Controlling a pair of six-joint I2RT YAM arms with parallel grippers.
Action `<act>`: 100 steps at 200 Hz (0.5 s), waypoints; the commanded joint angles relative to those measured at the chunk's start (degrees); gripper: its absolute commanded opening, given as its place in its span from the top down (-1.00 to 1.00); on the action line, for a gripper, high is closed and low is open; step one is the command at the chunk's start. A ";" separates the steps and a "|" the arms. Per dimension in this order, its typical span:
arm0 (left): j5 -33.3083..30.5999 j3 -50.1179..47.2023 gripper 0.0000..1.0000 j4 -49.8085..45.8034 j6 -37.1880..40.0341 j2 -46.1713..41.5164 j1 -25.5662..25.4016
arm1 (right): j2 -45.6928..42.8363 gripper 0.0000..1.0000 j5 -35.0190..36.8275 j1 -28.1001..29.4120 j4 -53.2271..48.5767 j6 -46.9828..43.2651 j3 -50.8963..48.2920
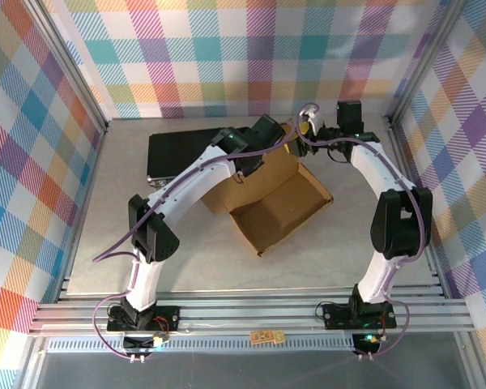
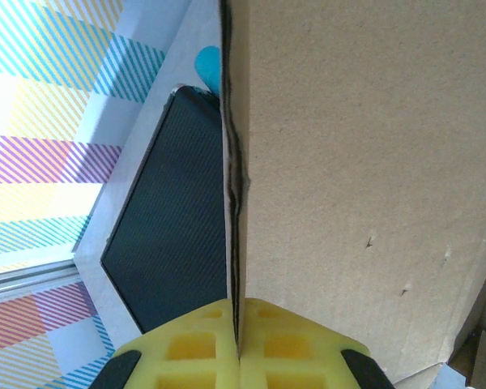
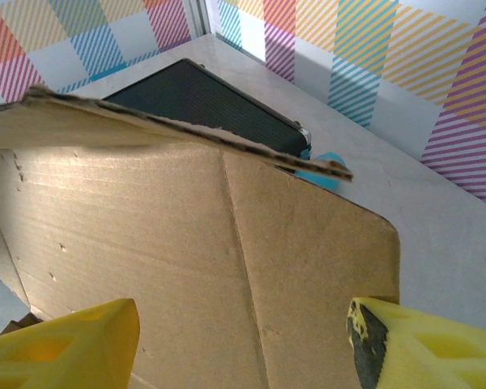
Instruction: Fold the paper box
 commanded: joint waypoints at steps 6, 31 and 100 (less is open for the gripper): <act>1.15 -1.76 1.00 1.98 1.79 -3.69 0.02 | 0.29 -0.43 -0.15 -0.26 -1.79 -4.35 1.78; 1.05 -3.99 1.00 1.83 2.10 -5.54 0.36 | -3.62 -0.48 0.39 -1.55 1.77 -3.17 -2.31; 1.08 -6.42 1.00 2.26 3.98 -8.04 0.66 | -7.24 -0.52 -7.26 -3.44 2.39 -2.74 -6.39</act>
